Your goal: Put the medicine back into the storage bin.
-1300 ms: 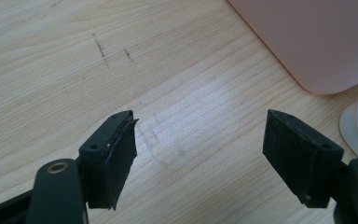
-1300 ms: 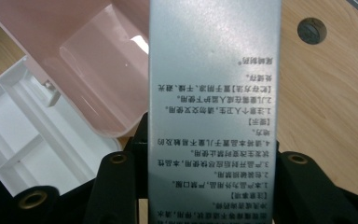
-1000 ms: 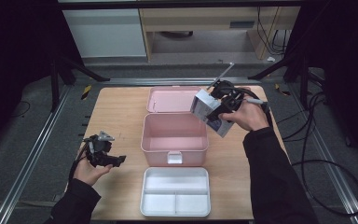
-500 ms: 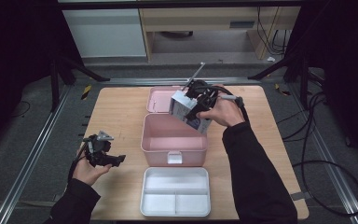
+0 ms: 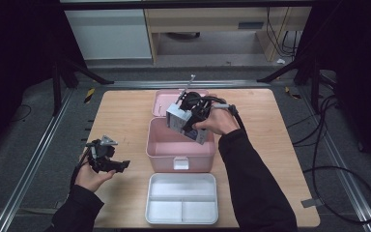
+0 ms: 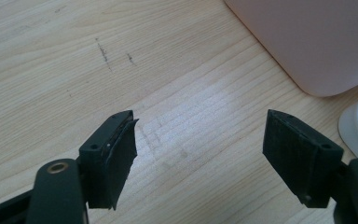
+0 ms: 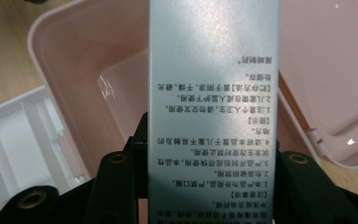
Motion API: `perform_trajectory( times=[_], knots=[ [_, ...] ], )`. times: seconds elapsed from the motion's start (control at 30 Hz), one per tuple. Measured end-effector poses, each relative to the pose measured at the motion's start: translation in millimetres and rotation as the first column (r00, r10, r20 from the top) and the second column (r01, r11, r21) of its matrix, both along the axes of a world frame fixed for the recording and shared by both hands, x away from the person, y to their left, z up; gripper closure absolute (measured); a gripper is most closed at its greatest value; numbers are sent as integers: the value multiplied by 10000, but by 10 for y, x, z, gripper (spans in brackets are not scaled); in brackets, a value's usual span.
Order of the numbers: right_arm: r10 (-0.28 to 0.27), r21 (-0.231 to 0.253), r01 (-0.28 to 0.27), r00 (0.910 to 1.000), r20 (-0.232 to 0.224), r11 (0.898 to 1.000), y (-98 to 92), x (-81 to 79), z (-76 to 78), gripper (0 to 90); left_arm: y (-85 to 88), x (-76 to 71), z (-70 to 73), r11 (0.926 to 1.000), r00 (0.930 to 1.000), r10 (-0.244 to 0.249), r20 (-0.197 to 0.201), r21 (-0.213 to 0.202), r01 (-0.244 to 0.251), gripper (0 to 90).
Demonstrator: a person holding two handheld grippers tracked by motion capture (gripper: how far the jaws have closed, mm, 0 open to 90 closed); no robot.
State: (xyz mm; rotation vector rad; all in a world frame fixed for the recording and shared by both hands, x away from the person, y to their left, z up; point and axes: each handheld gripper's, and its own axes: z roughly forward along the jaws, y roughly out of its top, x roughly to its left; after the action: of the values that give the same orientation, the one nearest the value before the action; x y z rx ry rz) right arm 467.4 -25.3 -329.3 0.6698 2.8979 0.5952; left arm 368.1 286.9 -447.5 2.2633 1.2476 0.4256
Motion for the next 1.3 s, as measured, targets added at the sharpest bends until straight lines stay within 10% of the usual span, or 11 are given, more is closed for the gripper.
perform_trajectory(
  times=[1.3],
  knots=[
    [675, -844, -757, 9930, -972, 9936, 212, 49, -785, 560, -1, -2, 12, 10000, 10000, -55, 44, 14, 55, 252]
  ],
)
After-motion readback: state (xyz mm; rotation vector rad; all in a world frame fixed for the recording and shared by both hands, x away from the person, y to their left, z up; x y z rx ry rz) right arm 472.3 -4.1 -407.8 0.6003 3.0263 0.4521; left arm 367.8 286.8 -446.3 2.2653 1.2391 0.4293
